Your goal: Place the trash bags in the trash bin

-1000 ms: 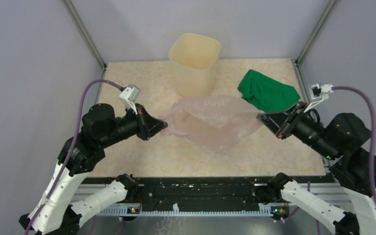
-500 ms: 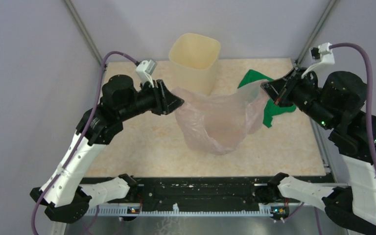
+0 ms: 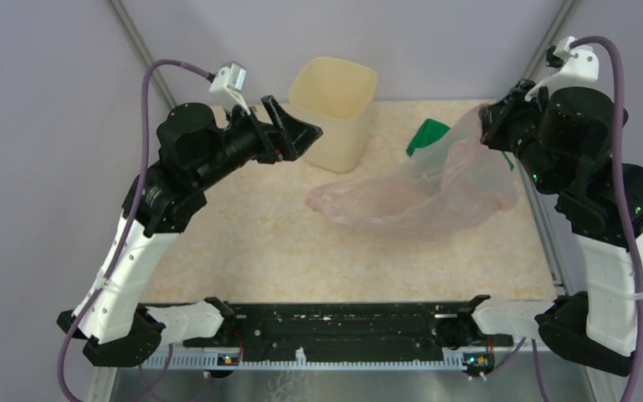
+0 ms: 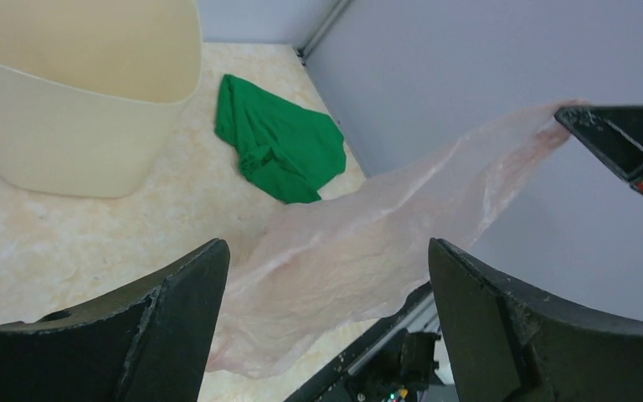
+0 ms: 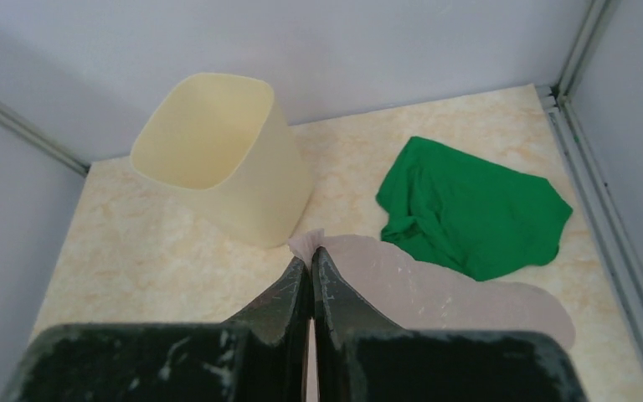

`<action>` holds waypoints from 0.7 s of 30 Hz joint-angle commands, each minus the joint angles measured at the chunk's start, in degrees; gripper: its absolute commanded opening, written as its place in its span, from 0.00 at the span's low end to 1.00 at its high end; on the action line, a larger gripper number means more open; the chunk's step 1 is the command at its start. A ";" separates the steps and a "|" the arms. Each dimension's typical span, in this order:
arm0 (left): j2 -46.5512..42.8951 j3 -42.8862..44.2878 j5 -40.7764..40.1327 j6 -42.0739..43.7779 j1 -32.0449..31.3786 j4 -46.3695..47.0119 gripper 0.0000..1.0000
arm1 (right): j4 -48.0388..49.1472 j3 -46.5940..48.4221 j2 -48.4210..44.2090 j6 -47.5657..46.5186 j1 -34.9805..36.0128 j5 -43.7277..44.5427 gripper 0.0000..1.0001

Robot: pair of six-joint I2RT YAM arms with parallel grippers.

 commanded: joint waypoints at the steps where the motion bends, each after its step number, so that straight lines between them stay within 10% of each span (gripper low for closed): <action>1: 4.77 4.06 -8.88 -2.63 2.68 -0.37 0.94 | 1.24 3.03 1.18 -3.10 0.43 6.23 0.00; 21: 35.50 14.80 -16.76 6.70 17.80 4.57 0.82 | 1.74 -1.37 -2.60 -5.43 0.47 -4.00 0.00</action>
